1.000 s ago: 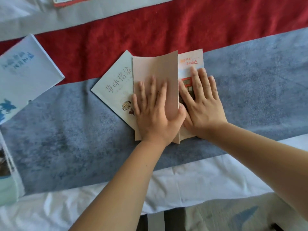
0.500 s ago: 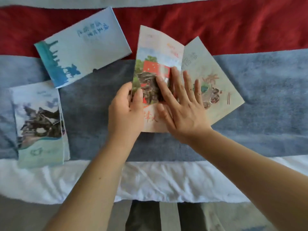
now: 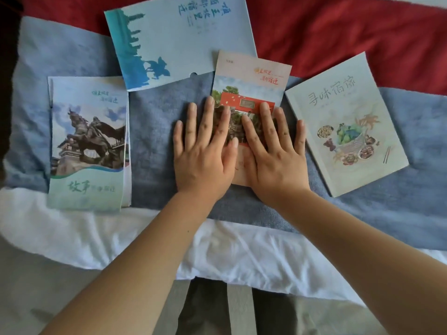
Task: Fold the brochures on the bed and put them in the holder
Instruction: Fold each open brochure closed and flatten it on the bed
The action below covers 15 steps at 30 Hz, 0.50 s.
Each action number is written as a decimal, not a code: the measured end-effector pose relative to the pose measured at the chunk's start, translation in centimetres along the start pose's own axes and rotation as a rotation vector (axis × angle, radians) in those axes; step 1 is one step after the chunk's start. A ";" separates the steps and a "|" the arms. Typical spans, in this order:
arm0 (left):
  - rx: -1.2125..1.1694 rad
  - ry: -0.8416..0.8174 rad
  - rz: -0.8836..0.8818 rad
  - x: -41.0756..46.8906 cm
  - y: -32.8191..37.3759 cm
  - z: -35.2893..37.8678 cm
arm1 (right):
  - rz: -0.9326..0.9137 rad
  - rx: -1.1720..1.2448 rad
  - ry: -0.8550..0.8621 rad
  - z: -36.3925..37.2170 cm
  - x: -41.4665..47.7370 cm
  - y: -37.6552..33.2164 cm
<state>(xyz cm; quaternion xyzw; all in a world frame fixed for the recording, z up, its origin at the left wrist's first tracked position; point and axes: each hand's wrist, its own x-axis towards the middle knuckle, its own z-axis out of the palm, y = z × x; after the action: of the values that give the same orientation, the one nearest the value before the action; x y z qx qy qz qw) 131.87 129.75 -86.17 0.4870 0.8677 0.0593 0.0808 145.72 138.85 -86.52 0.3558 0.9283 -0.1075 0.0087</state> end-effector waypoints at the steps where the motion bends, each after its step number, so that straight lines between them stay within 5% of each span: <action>1: 0.005 0.008 0.005 0.0 -0.1 0.1 | 0.003 -0.011 -0.002 0.1 0.1 0.0; 6: -0.062 0.033 0.027 0.1 -0.1 0.0 | 0.021 -0.012 0.012 0.5 0.2 -0.2; 11: -0.617 0.160 0.010 -0.3 -0.7 -1.8 | -0.034 0.021 0.031 0.4 0.3 -0.8; 15: -0.683 0.267 0.014 -1.2 -3.2 -3.8 | -0.081 0.057 0.011 0.2 1.0 -3.3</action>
<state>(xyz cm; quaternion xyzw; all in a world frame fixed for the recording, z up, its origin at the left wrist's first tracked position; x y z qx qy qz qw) 129.04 126.95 -82.91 0.4259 0.7974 0.4091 0.1241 142.81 137.07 -86.17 0.3186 0.9385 -0.1324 -0.0110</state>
